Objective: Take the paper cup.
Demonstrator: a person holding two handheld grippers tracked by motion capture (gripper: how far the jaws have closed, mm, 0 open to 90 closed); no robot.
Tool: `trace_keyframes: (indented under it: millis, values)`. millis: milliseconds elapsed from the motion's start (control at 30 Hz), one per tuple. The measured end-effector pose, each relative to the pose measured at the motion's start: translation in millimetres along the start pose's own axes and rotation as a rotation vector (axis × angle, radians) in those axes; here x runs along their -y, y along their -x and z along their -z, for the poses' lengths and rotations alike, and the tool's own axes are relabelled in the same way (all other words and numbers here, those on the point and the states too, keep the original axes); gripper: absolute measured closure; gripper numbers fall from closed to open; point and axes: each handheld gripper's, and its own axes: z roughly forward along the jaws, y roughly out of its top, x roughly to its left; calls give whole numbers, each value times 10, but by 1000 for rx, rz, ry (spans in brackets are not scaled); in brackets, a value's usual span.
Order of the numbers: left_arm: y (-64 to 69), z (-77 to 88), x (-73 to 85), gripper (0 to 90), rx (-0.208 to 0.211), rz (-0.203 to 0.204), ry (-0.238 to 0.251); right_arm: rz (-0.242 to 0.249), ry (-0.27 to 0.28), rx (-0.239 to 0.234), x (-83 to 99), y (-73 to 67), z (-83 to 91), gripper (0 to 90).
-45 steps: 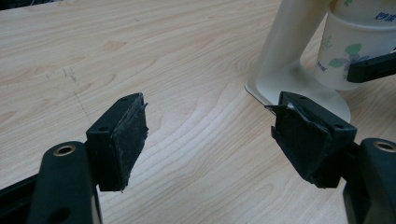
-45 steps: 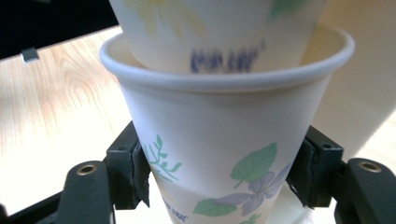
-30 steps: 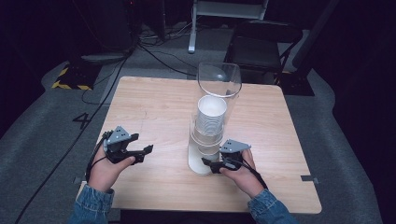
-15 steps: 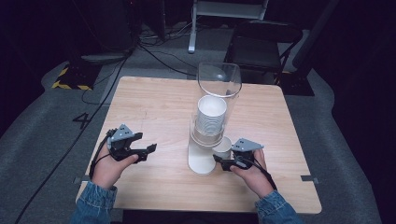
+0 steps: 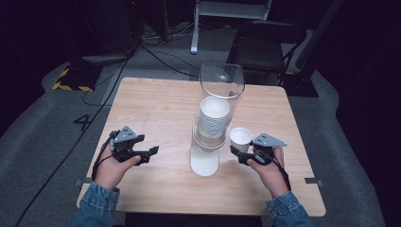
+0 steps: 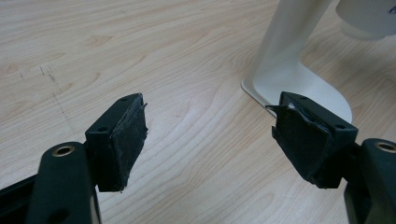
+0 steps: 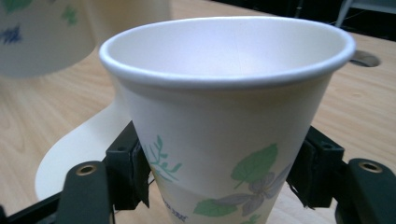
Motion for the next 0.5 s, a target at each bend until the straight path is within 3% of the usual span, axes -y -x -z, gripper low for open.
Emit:
trace_keyframes:
  millis: [333, 433, 500]
  values:
    - [-16, 14, 61, 257, -14, 8, -22, -103, 98, 109, -119, 352, 217, 322]
    - [-21, 25, 80, 258, -24, 4, -26, -112, 103, 162, -127, 442, 267, 322]
    - [-26, 30, 87, 259, -30, 0, -31, -115, 105, 169, -129, 476, 277, 322]
